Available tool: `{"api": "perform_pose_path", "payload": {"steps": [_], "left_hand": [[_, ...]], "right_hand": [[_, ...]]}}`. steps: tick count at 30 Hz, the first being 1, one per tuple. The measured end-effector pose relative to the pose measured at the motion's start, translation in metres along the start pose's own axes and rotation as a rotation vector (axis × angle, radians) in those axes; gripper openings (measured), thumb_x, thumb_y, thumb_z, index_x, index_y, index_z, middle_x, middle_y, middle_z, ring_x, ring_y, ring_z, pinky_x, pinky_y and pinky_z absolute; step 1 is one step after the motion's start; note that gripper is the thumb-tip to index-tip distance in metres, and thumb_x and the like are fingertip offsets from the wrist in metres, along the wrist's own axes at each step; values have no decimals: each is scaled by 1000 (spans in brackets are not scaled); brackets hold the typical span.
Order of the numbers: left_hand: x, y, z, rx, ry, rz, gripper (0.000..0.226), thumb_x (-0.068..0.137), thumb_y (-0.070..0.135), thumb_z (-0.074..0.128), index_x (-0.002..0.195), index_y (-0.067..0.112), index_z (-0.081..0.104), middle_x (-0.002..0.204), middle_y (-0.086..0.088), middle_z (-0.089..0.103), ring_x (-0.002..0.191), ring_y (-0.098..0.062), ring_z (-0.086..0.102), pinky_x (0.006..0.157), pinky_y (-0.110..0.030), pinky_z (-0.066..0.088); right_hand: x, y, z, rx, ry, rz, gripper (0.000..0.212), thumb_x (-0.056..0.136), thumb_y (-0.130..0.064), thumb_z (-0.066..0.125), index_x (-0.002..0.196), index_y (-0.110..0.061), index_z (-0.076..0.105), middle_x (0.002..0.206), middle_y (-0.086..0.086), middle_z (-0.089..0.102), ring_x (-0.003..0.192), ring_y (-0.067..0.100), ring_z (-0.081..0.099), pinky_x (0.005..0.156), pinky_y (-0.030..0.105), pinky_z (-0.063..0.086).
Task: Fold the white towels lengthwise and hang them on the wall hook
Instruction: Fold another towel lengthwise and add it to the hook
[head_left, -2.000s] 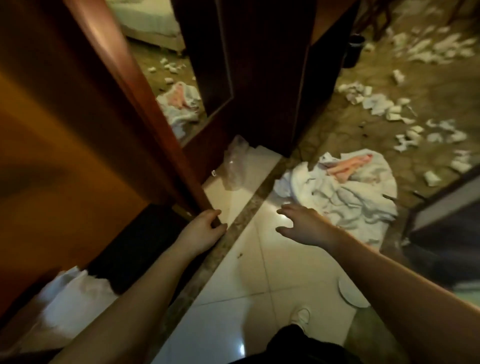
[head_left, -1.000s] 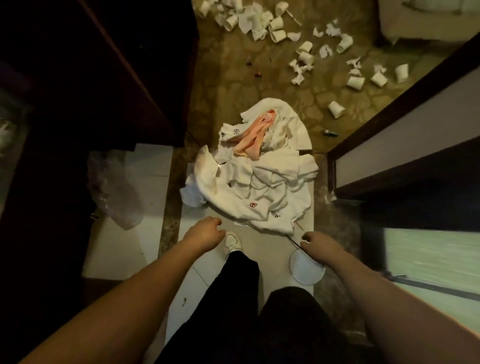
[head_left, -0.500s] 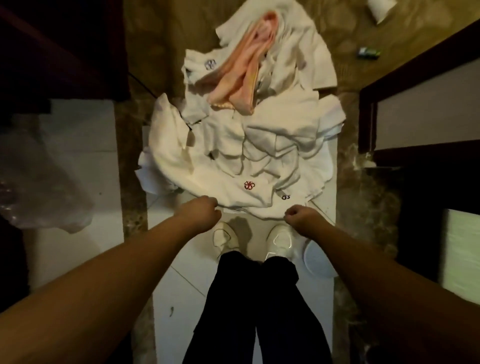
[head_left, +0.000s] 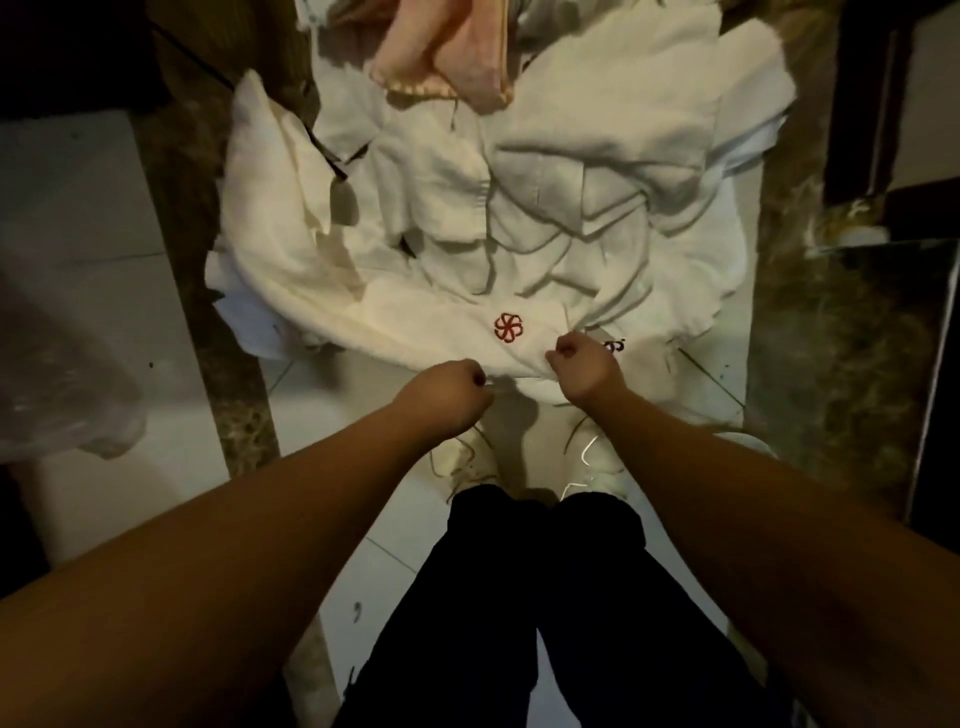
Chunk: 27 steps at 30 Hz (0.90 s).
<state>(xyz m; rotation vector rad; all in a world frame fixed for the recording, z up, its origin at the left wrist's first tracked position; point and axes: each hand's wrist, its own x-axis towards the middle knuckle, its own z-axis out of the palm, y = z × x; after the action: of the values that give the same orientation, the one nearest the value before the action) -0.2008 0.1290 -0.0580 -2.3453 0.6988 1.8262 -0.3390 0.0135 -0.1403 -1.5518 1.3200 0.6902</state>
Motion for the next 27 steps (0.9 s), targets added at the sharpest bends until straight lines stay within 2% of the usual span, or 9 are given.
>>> {"api": "perform_pose_path", "payload": {"steps": [4, 7, 9, 12, 14, 16, 21, 25, 27], "left_hand": [[-21, 0, -8, -19, 100, 107, 53, 96, 22, 56, 148, 16, 43, 149, -7, 47, 134, -27, 44, 108, -35, 39], [-45, 20, -16, -107, 104, 162, 61, 97, 25, 55, 153, 20, 33, 148, -9, 49, 132, -29, 48, 108, -44, 41], [-67, 31, -23, -101, 87, 188, 65, 94, 26, 59, 154, 24, 32, 144, -7, 53, 128, -28, 51, 106, -41, 42], [-95, 41, -35, -65, 88, 222, 43, 92, 25, 62, 135, 24, 55, 126, -3, 63, 117, -24, 57, 94, -32, 45], [-121, 45, -47, -93, 89, 243, 3, 91, 26, 65, 93, 28, 64, 99, -3, 65, 97, -23, 60, 69, -25, 42], [-149, 51, -60, -77, 82, 270, 24, 90, 29, 65, 72, 30, 49, 80, 2, 58, 82, -22, 56, 58, -27, 35], [-227, 71, -96, -109, 220, 253, 24, 90, 35, 64, 80, 16, 52, 80, -6, 60, 78, -25, 58, 64, -35, 41], [-295, 79, -123, -228, 427, 255, 27, 91, 32, 63, 80, 10, 54, 69, -3, 51, 66, -20, 48, 58, -35, 32], [-328, 81, -133, -251, 541, 316, 25, 89, 25, 67, 78, 6, 54, 70, -2, 48, 69, -20, 46, 61, -35, 33]], "right_hand": [[-49, -11, -7, -140, -55, -218, 15, 101, -26, 52, 103, -14, 59, 100, 15, 66, 94, 34, 59, 84, 36, 44], [-97, -23, -26, -186, -94, -342, 16, 102, -22, 50, 107, -11, 60, 101, 16, 66, 96, 36, 56, 89, 42, 43], [-127, -34, -39, -168, -79, -420, 19, 102, -21, 51, 109, -6, 61, 101, 16, 66, 97, 36, 56, 90, 44, 42], [-152, -41, -55, -171, -62, -408, 19, 103, -24, 49, 112, -11, 59, 101, 17, 67, 98, 37, 56, 79, 35, 39], [-173, -46, -72, -172, -40, -401, 19, 103, -25, 47, 116, -15, 57, 102, 16, 68, 101, 38, 57, 76, 35, 38], [-199, -56, -91, -181, -17, -449, 19, 103, -25, 48, 116, -14, 58, 102, 14, 69, 100, 39, 58, 76, 36, 38], [-268, -97, -136, -61, 26, -497, 20, 96, -36, 60, 107, -20, 59, 99, 1, 70, 97, 26, 63, 84, 40, 49], [-308, -123, -173, -302, 4, -562, 17, 95, -38, 61, 97, -22, 62, 100, 3, 64, 104, 26, 59, 83, 37, 38], [-329, -137, -193, -302, 15, -580, 12, 97, -33, 58, 97, -23, 64, 97, 0, 61, 105, 27, 59, 86, 38, 38]]}}
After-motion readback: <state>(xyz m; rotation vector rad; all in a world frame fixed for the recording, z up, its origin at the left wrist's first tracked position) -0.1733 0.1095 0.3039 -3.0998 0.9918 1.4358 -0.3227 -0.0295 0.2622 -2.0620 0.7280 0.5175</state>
